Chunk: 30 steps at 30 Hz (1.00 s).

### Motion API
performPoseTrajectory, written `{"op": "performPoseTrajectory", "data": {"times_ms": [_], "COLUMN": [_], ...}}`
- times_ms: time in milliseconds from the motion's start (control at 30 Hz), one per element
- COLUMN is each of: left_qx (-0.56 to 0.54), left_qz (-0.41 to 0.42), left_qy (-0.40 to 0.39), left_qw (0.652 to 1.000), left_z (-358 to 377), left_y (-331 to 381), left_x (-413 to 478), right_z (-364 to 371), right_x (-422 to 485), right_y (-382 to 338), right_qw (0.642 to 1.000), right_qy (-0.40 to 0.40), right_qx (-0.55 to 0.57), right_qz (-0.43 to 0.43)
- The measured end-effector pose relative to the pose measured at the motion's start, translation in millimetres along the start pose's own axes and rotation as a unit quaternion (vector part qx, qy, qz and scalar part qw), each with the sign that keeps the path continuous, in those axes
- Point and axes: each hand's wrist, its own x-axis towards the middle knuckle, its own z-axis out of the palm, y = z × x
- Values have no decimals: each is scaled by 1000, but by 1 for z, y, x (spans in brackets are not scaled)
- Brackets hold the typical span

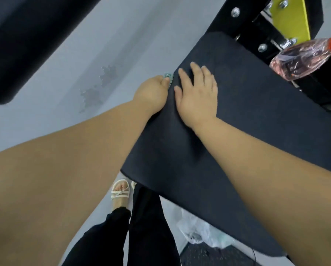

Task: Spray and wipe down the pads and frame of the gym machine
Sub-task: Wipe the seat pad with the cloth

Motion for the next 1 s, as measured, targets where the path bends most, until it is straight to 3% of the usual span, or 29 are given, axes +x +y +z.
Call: {"op": "performPoseTrajectory", "data": {"times_ms": [200, 333, 467, 567, 667, 767, 867, 1000], "left_qx": [52, 14, -30, -10, -3, -63, -135, -198], "left_qz": [-78, -80, -50, -48, -100, -150, -195, -215], "left_qy": [-28, -53, -46, 1, 65, 112, 108, 153], "left_qw": [995, 995, 997, 999, 993, 980, 965, 944], "left_z": [-20, -25, -7, 4, 17, 30, 22, 37], "left_y": [-69, -56, -51, -72, -97, -105, -91, -84], "left_x": [-91, -74, -68, -91, -128, -153, -135, -122], "right_z": [-4, -8, -2, 2, 4, 2, -2, -7], "right_x": [1, -11, -44, -48, -48, -48, -48, -76], "right_y": [-17, -27, -33, -30, -31, -30, -28, -25], "right_qw": [996, 994, 997, 995, 995, 995, 992, 988], "right_qy": [-64, -80, -71, -82, -78, -91, -111, -126], "right_qx": [-33, -33, -36, -48, -55, -49, -50, -47], "right_qz": [43, 61, 8, 3, 4, -6, -20, -76]}}
